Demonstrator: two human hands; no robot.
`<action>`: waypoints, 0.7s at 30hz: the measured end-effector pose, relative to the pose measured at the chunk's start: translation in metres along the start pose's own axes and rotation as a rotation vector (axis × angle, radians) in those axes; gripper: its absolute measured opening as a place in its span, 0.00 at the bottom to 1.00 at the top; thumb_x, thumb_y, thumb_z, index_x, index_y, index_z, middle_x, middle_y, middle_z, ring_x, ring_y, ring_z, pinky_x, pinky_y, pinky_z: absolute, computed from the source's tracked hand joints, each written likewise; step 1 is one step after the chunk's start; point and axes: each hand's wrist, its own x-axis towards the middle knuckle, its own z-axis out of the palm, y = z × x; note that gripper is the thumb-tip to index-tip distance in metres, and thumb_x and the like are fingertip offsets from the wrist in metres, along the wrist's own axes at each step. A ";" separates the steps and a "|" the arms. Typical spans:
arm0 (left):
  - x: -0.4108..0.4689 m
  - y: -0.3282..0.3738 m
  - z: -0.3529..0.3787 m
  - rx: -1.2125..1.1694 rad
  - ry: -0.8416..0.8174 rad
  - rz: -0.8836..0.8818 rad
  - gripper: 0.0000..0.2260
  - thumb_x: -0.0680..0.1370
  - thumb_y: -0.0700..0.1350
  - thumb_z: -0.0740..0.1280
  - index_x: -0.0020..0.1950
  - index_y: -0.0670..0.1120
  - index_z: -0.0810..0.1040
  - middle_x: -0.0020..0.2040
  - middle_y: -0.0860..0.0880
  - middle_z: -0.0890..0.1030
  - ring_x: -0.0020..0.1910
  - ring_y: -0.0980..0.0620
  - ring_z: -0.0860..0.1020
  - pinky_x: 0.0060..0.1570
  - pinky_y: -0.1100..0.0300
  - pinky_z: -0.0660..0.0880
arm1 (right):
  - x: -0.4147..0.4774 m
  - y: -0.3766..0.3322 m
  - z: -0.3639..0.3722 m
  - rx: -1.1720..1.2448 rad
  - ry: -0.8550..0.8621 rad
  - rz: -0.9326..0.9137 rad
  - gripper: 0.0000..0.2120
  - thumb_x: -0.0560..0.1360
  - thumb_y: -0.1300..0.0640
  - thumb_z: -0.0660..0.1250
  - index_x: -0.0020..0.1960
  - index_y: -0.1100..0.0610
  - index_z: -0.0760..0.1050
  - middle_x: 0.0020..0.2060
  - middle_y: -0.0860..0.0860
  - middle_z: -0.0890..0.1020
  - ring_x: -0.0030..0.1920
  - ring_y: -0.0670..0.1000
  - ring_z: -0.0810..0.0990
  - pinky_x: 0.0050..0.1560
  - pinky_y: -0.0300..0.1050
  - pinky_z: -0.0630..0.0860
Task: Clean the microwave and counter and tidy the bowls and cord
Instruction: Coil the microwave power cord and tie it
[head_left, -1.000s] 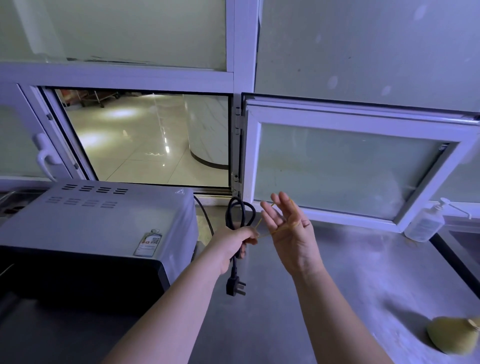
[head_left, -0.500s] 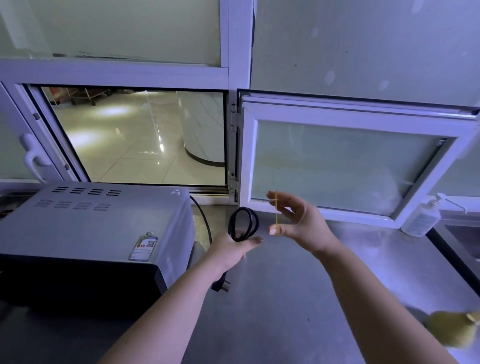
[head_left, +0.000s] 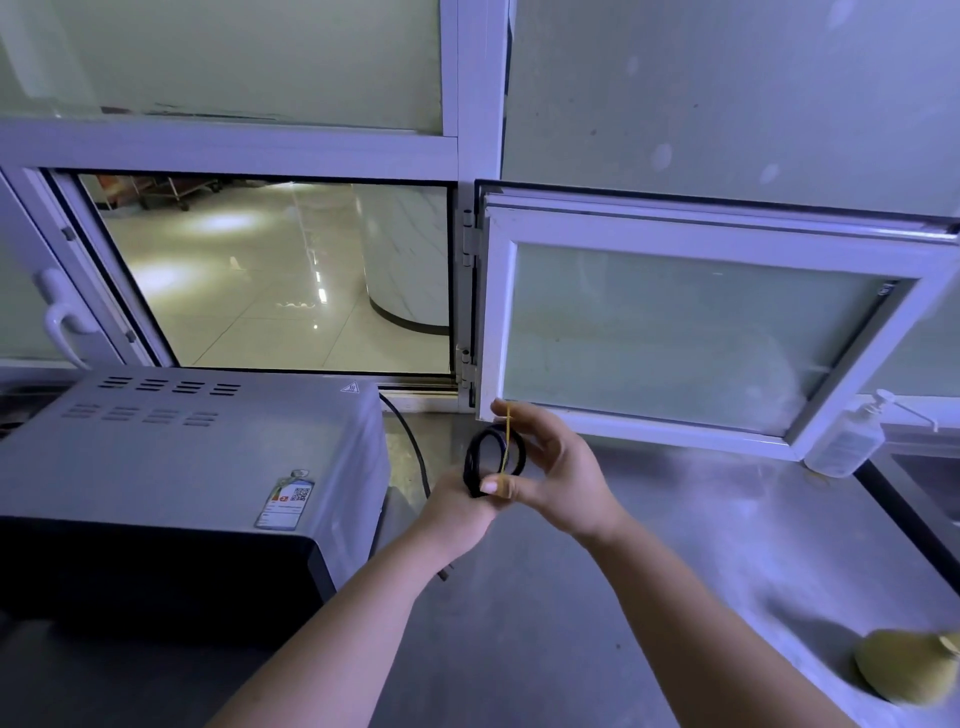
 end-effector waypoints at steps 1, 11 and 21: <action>-0.001 0.001 -0.001 0.016 -0.024 0.008 0.18 0.76 0.35 0.65 0.30 0.48 0.62 0.21 0.57 0.64 0.24 0.59 0.60 0.26 0.65 0.57 | 0.001 -0.002 -0.001 -0.019 -0.015 -0.005 0.36 0.60 0.60 0.81 0.65 0.51 0.72 0.64 0.48 0.77 0.63 0.45 0.76 0.65 0.40 0.71; 0.004 0.007 -0.008 0.254 -0.164 0.079 0.14 0.65 0.47 0.65 0.32 0.37 0.67 0.30 0.46 0.65 0.31 0.52 0.62 0.33 0.58 0.58 | 0.012 -0.013 -0.017 -0.317 -0.264 0.027 0.34 0.59 0.54 0.83 0.62 0.48 0.76 0.58 0.44 0.78 0.59 0.45 0.77 0.63 0.47 0.74; -0.004 0.009 -0.009 0.354 -0.066 -0.004 0.15 0.68 0.38 0.69 0.28 0.51 0.67 0.22 0.60 0.71 0.24 0.61 0.66 0.24 0.70 0.60 | 0.000 -0.003 -0.018 -0.357 -0.291 0.062 0.29 0.57 0.54 0.83 0.56 0.47 0.77 0.53 0.45 0.80 0.53 0.50 0.78 0.55 0.49 0.77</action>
